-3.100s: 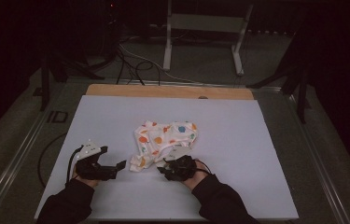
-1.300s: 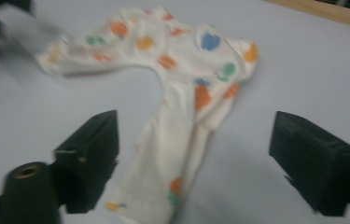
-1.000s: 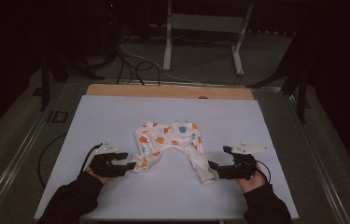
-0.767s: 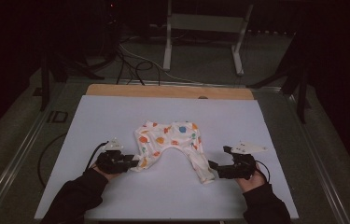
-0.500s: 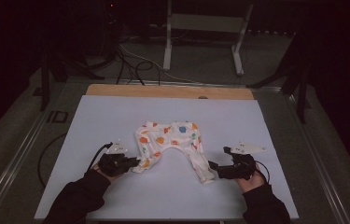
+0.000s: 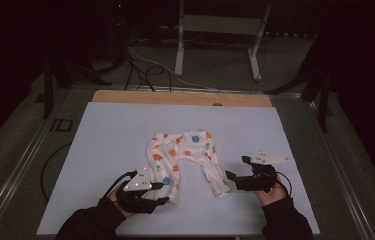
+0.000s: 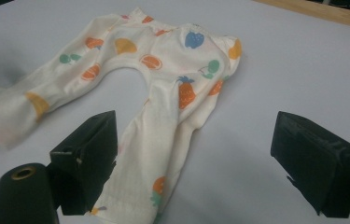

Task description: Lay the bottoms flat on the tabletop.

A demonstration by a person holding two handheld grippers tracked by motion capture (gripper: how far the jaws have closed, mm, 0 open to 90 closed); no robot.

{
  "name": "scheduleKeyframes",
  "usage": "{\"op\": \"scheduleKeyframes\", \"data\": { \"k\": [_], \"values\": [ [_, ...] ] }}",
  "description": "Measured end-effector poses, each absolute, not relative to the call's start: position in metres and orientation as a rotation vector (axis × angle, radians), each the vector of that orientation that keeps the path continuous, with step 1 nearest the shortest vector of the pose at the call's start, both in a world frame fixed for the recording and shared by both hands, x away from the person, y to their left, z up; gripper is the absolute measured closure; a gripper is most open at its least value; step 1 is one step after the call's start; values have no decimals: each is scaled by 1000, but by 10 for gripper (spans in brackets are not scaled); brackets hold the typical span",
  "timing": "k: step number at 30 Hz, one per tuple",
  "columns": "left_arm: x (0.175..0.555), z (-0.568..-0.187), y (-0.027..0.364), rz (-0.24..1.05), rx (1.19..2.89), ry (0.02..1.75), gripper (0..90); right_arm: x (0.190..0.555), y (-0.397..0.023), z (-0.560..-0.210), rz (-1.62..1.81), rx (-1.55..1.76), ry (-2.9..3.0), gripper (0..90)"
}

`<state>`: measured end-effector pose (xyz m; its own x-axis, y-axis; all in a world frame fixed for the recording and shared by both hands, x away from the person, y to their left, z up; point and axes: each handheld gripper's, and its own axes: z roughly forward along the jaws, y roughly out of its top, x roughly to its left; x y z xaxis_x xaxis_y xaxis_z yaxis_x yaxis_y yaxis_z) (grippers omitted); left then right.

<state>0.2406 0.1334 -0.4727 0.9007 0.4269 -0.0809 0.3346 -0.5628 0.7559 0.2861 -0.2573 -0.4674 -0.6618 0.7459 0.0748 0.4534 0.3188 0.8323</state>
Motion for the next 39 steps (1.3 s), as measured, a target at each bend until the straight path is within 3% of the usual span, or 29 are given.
{"op": "scheduleKeyframes", "data": {
  "k": [8,15,19,25,39],
  "values": [
    [238,-502,165,107,2370,547,454,286,-258,-467,1260,1075,2267,152],
    [241,-508,162,135,2371,501,487,286,-255,-468,1257,1072,2276,152],
    [243,-510,161,149,2381,496,534,286,-255,-469,1258,1075,2277,153],
    [246,-511,161,210,2407,487,889,286,-256,-469,1261,1077,2282,155],
    [239,-487,204,262,2335,570,900,284,-258,-467,1261,1077,2271,155]
  ]
}}
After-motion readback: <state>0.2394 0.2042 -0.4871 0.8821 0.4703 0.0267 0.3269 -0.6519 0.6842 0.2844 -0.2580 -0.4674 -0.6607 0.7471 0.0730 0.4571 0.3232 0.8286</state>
